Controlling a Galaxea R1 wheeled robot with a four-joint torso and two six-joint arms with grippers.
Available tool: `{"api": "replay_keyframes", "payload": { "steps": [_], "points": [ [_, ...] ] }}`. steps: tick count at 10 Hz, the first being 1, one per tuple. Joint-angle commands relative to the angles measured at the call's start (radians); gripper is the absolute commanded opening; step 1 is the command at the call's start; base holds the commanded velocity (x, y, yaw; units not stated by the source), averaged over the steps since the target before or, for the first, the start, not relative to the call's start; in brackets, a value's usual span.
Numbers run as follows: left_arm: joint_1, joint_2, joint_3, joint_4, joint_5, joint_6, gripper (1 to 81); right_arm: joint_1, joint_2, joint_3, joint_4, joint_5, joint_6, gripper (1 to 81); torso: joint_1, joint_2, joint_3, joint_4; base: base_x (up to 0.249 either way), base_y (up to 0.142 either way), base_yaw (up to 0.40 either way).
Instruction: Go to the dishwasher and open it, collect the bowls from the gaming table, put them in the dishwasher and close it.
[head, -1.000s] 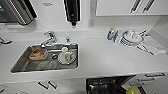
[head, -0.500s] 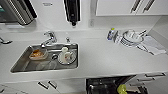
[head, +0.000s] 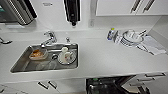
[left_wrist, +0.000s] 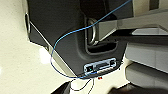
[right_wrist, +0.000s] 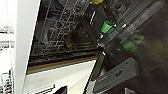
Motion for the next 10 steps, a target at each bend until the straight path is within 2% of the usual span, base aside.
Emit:
{"api": "replay_keyframes", "payload": {
  "steps": [1,2,4,5,6,7,8,9,10],
  "points": [
    [0.013,-0.009,-0.017,0.017,0.043,0.001,81.1,0.035,-0.154,-0.014,-0.069,0.002,0.049,81.1,0.000,0.000,0.000,0.000,0.000,0.000,0.000],
    [0.010,-0.002,-0.029,0.013,0.046,-0.005,81.1,-0.023,-0.191,-0.049,-0.106,0.003,0.057,81.1,0.000,0.000,0.000,0.000,0.000,0.000,0.000],
    [0.005,0.035,-0.090,-0.061,0.065,-0.014,81.1,-0.181,-0.188,-0.190,-0.123,0.032,0.062,81.1,0.000,0.000,0.000,0.000,0.000,0.000,0.000],
    [0.004,0.060,-0.130,-0.084,0.082,-0.014,81.1,-0.274,-0.127,-0.343,-0.126,0.116,0.058,81.1,0.000,0.000,0.000,0.000,0.000,0.000,0.000],
    [0.002,0.069,-0.150,-0.088,0.082,-0.016,81.1,-0.348,-0.058,-0.485,-0.128,0.184,0.058,81.1,0.000,0.000,0.000,0.000,0.000,0.000,0.000],
    [0.002,0.070,-0.155,-0.092,0.080,-0.016,81.1,-0.417,0.053,-0.699,-0.128,0.272,0.057,81.1,0.000,0.000,0.000,0.000,0.000,0.000,0.000],
    [0.001,0.067,-0.155,-0.090,0.079,-0.016,81.1,-0.468,0.158,-0.906,-0.129,0.351,0.055,81.1,0.064,-0.100,0.000,0.000,0.000,0.000,0.000],
    [0.001,0.067,-0.155,-0.090,0.076,-0.016,81.1,-0.495,0.248,-1.074,-0.126,0.426,0.055,81.1,0.064,-0.100,0.000,0.000,0.000,0.000,0.000],
    [0.002,0.067,-0.155,-0.090,0.074,-0.016,81.1,-0.518,0.286,-1.128,-0.126,0.462,0.052,81.1,0.067,-0.105,0.000,0.000,0.000,0.000,0.000]
  ]
}}
